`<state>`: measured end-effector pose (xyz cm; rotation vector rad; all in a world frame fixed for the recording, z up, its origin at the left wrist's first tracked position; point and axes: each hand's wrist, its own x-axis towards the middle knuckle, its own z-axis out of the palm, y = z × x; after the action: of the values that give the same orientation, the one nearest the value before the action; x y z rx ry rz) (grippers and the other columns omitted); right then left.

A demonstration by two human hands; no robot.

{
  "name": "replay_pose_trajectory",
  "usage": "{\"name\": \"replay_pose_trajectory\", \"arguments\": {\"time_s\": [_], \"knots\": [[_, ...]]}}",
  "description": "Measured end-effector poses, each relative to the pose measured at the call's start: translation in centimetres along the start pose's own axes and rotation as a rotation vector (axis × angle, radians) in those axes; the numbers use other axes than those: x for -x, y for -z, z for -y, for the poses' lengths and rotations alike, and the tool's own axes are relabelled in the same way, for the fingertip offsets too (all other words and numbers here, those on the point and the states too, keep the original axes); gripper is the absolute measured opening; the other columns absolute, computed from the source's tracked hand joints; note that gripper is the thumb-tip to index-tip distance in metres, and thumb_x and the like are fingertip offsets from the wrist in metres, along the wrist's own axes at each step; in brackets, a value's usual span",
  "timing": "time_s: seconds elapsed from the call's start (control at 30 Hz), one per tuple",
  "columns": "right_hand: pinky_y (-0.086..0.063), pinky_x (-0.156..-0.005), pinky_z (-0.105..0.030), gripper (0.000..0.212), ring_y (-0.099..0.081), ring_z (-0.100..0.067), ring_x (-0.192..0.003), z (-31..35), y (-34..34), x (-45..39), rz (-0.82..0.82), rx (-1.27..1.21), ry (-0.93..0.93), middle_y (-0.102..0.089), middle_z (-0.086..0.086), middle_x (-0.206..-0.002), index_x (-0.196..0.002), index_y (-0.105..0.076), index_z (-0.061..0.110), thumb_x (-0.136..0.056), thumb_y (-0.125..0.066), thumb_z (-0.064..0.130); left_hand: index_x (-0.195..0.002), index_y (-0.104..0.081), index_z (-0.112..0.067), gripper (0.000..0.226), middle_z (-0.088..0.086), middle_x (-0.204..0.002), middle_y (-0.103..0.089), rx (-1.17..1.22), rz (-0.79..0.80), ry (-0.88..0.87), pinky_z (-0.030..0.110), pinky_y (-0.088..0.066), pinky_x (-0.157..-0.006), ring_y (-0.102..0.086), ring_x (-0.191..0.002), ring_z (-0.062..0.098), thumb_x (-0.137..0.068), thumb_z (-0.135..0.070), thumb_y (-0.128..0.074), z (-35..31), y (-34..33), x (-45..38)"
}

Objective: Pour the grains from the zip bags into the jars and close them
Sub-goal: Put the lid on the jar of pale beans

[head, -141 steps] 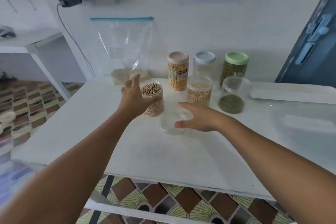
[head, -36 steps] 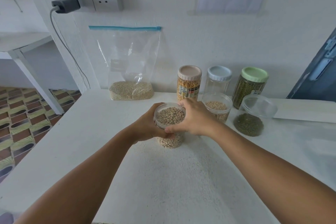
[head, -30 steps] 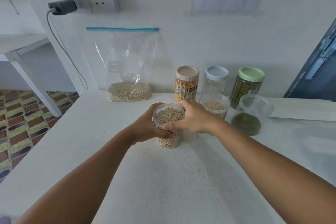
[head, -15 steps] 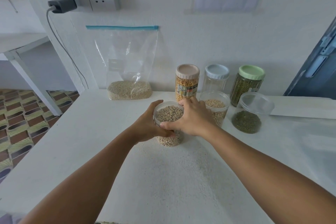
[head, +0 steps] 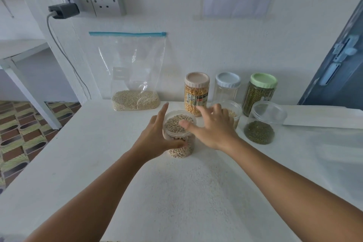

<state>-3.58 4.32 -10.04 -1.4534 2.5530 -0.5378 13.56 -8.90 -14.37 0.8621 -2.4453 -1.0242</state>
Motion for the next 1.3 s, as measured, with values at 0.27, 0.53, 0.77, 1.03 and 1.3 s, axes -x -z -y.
{"name": "replay_pose_trajectory", "arguments": {"time_s": [0.27, 0.53, 0.77, 1.03, 1.3], "knots": [[-0.028, -0.115, -0.053, 0.08, -0.026, -0.038, -0.144, -5.3, 2.1, -1.2, -0.1, 0.331, -0.124, -0.022, -0.015, -0.157, -0.158, -0.025, 0.03, -0.094, -0.048, 0.073, -0.158, -0.033, -0.049, 0.098, 0.0, -0.158, -0.031, -0.198, -0.011, -0.057, 0.039, -0.043, -0.11, -0.046, -0.138, 0.025, -0.077, -0.051, -0.088, -1.4, -0.7, -0.5], [-0.048, -0.103, -0.046, 0.076, -0.037, -0.036, -0.14, -6.3, 0.5, -0.6, -0.113, 0.097, -0.025, -0.029, -0.013, -0.154, -0.161, -0.032, 0.032, -0.097, -0.069, 0.046, -0.158, -0.036, -0.045, 0.098, 0.005, -0.155, -0.035, -0.218, -0.027, -0.004, 0.042, -0.046, -0.11, -0.047, -0.136, 0.027, -0.076, -0.047, -0.09, -1.2, -0.4, -2.3], [-0.045, -0.106, -0.042, 0.075, -0.038, -0.033, -0.138, -3.7, -1.0, -1.3, -0.112, 0.022, 0.072, -0.032, -0.011, -0.15, -0.16, -0.036, 0.032, -0.096, -0.071, 0.046, -0.158, -0.037, -0.04, 0.099, 0.01, -0.157, -0.034, -0.229, -0.068, 0.072, 0.047, -0.046, -0.111, -0.045, -0.138, 0.032, -0.076, -0.04, -0.091, 0.2, 1.7, -3.4], [-0.047, -0.104, -0.044, 0.081, -0.035, -0.033, -0.142, -3.7, -0.6, -1.5, -0.045, 0.068, 0.111, -0.028, -0.01, -0.157, -0.163, -0.026, 0.035, -0.096, -0.065, 0.057, -0.164, -0.015, -0.039, 0.11, 0.011, -0.171, 0.009, -0.462, -0.105, 0.028, 0.054, -0.02, -0.124, 0.002, -0.159, 0.04, -0.079, -0.066, -0.078, 0.1, 1.7, -3.5], [-0.038, -0.113, -0.049, 0.069, -0.032, -0.035, -0.146, -7.1, 4.9, -4.4, -0.275, 0.016, 0.042, -0.034, -0.014, -0.157, -0.16, -0.034, 0.027, -0.102, -0.053, 0.057, -0.165, -0.015, -0.039, 0.097, 0.007, -0.173, -0.01, -0.727, 0.024, -0.349, 0.051, -0.005, -0.127, 0.0, -0.16, 0.031, -0.086, -0.077, -0.059, -8.8, -1.1, -6.5]]}}
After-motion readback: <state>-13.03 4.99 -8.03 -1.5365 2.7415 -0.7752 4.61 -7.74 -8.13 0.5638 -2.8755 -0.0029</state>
